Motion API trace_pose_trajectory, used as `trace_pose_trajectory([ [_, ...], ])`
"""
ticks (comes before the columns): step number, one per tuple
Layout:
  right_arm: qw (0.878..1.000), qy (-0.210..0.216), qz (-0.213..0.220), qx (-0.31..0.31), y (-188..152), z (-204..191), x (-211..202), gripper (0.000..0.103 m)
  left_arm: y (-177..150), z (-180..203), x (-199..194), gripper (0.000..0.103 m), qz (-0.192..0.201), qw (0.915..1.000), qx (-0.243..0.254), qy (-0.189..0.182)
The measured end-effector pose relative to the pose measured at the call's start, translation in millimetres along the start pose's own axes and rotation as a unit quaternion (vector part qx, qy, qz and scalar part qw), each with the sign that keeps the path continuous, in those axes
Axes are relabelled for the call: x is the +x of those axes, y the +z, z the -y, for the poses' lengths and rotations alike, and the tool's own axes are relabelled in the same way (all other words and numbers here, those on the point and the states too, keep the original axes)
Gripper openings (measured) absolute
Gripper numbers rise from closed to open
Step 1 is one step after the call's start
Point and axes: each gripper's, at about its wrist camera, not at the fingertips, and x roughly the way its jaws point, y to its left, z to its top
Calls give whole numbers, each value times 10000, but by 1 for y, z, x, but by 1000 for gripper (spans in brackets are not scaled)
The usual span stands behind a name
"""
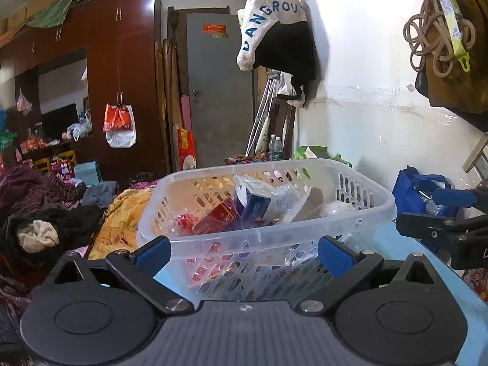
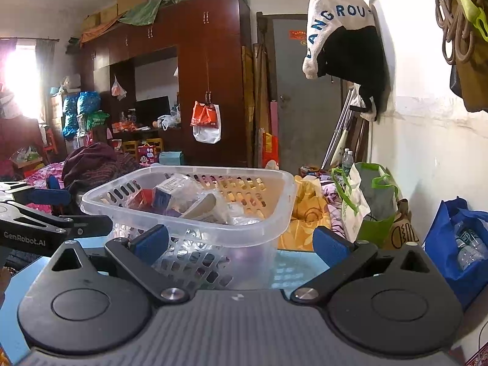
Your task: Organize objects
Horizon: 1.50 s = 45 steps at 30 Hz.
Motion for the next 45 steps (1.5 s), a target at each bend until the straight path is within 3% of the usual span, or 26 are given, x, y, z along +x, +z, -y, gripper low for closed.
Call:
trace_pose_trajectory([
  [45, 9998, -44, -65, 166, -4, 9, -1, 103, -2, 9, 2, 103, -59, 9999, -43, -151],
])
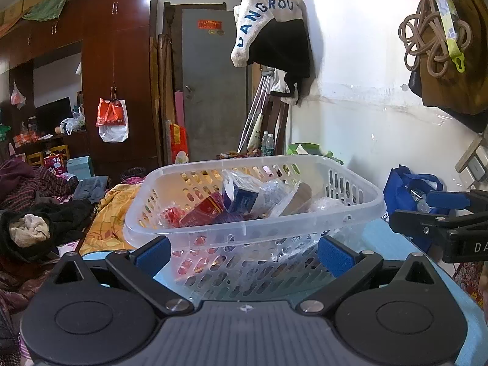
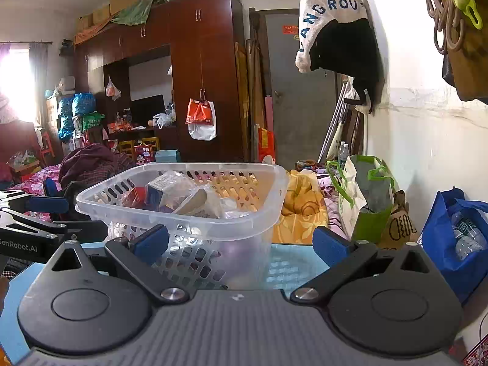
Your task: Organize objects
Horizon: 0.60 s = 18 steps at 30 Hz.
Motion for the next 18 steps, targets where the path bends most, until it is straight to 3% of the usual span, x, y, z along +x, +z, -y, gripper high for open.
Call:
trace_pose_trajectory([
  [18, 10000, 5, 0, -12, 1, 0, -1, 103, -1, 3, 2, 103, -39, 10000, -5, -68],
])
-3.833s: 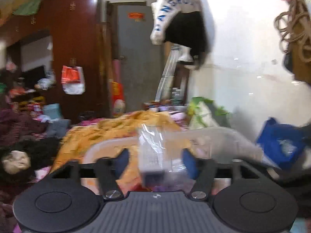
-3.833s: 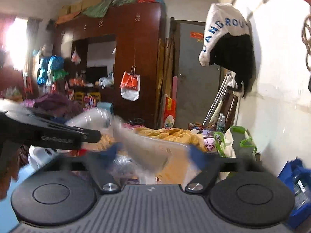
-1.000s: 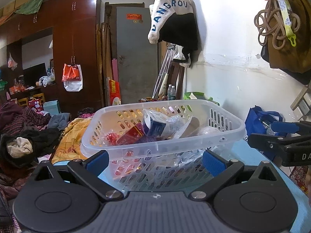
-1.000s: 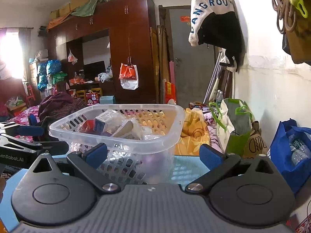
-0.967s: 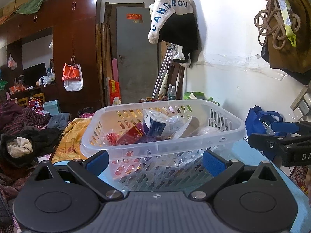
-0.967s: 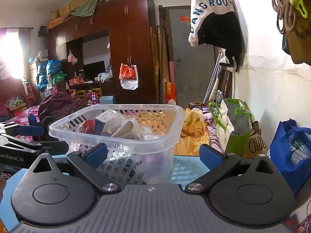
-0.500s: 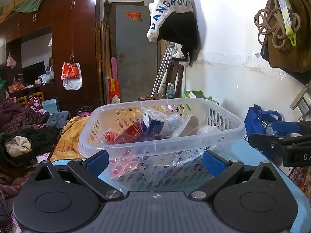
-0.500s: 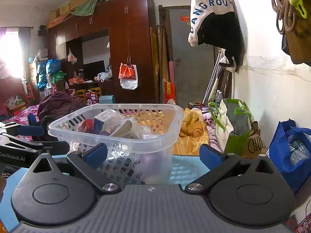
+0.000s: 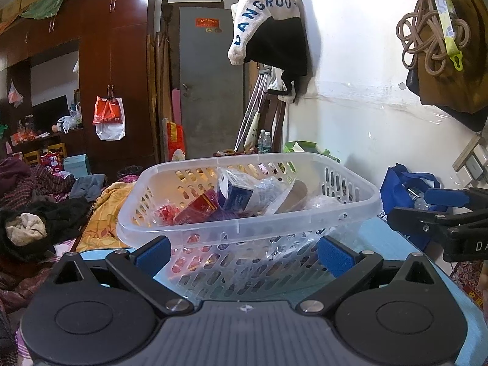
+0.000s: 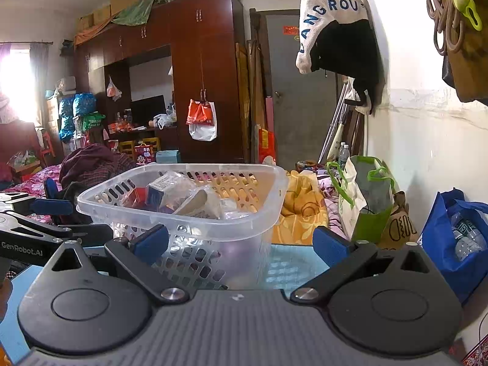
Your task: Organize objects
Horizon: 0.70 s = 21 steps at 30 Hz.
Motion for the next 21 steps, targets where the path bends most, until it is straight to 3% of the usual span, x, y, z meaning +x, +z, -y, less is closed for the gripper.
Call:
trace_pose_trajectory([
  [21, 10000, 7, -17, -33, 0, 0, 0, 103, -4, 5, 2, 103, 10, 10000, 51, -59],
])
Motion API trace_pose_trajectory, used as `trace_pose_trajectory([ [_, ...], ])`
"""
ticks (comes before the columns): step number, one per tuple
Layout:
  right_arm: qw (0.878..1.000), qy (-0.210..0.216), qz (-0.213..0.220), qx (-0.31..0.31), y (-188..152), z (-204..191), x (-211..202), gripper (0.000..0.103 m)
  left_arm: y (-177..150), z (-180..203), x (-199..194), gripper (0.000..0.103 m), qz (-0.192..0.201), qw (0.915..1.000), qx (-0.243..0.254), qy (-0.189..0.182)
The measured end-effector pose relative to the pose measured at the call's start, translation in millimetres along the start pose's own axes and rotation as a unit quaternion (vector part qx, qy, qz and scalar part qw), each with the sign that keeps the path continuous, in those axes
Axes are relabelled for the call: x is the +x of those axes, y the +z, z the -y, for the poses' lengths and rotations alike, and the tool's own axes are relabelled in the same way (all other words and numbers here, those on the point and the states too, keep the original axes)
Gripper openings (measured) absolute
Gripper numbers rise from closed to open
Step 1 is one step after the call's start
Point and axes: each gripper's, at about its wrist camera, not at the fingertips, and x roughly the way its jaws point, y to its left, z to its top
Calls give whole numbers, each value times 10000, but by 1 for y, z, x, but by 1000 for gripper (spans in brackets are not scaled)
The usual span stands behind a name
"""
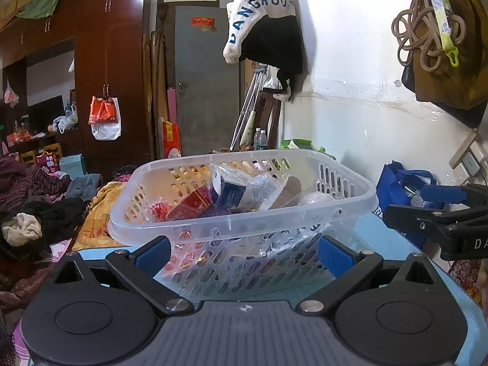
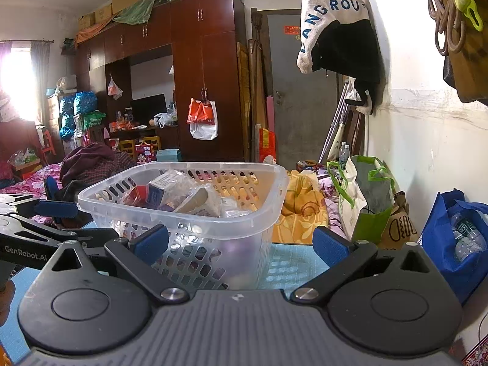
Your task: Organize objects
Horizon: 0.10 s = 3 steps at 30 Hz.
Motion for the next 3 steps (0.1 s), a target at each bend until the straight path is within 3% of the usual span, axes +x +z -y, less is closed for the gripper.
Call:
trace_pose_trajectory([
  [3, 10000, 5, -4, 3, 0, 0, 0, 103, 0, 2, 0, 103, 46, 10000, -22, 25],
])
